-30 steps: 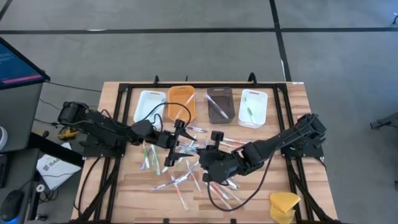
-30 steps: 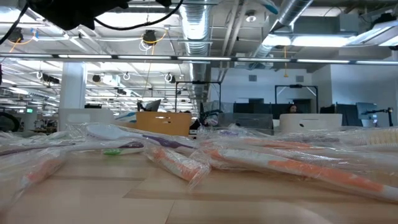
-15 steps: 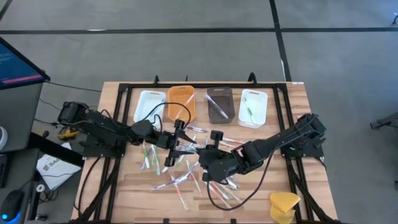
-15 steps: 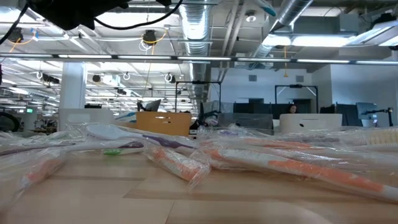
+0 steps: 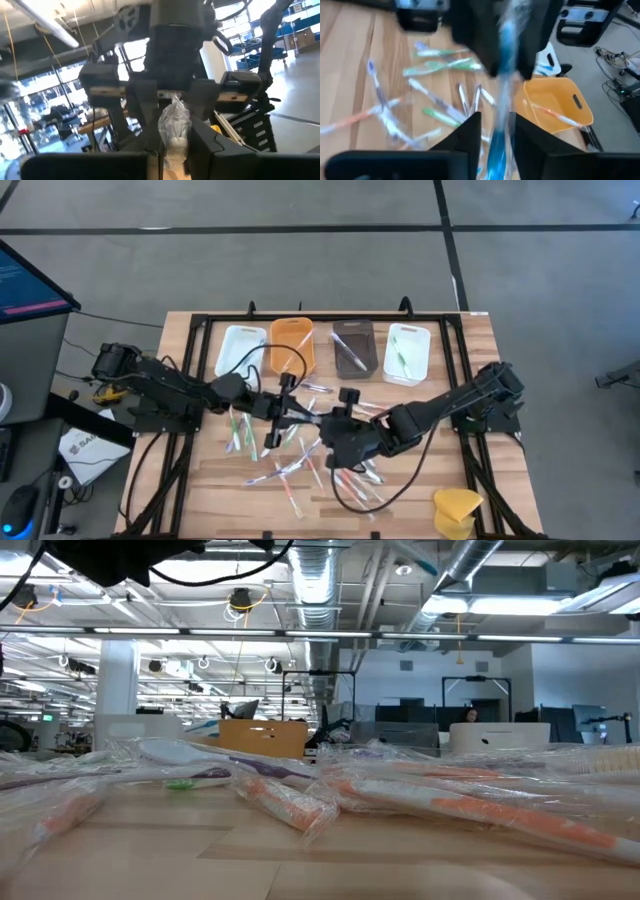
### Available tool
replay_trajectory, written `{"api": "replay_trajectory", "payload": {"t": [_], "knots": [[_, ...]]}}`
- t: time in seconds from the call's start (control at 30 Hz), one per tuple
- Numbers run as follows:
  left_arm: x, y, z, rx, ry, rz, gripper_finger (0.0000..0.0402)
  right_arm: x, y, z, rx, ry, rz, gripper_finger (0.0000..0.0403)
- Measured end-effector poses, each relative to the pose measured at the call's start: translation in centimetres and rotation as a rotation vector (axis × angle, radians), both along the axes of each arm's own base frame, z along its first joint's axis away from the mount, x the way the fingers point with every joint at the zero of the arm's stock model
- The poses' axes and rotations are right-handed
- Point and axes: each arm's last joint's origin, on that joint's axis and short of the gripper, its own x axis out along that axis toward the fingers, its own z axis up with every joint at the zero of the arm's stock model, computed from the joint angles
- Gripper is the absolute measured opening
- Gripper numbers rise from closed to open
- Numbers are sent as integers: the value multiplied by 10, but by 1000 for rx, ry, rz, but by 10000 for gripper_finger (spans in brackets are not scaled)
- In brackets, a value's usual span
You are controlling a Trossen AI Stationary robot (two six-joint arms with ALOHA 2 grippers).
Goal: Pick & Place Toothbrushes
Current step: Put the blue toothbrush into the left white bin
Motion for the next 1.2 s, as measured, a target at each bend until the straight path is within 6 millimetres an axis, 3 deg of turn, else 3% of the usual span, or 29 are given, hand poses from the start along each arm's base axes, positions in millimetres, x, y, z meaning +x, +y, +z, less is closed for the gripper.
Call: {"api": "replay_trajectory", "payload": {"t": [0.27, 0.47, 0.77, 0.97, 1.2], "knots": [[-14, 7, 12, -21, 90, 144, 40, -32, 10, 4, 42, 105, -80, 142], [-47, 16, 36, -46, 152, 264, 40, -58, 17, 1, 80, 178, -190, 130], [-95, 33, 61, -71, 287, 582, 40, -87, 19, -6, 89, 240, -389, 103], [-103, 45, 78, -87, 504, 774, 40, -94, 20, -13, 88, 242, -441, 95], [-102, 72, 106, -103, 710, 952, 40, -93, 18, -13, 91, 240, -449, 91]]}}
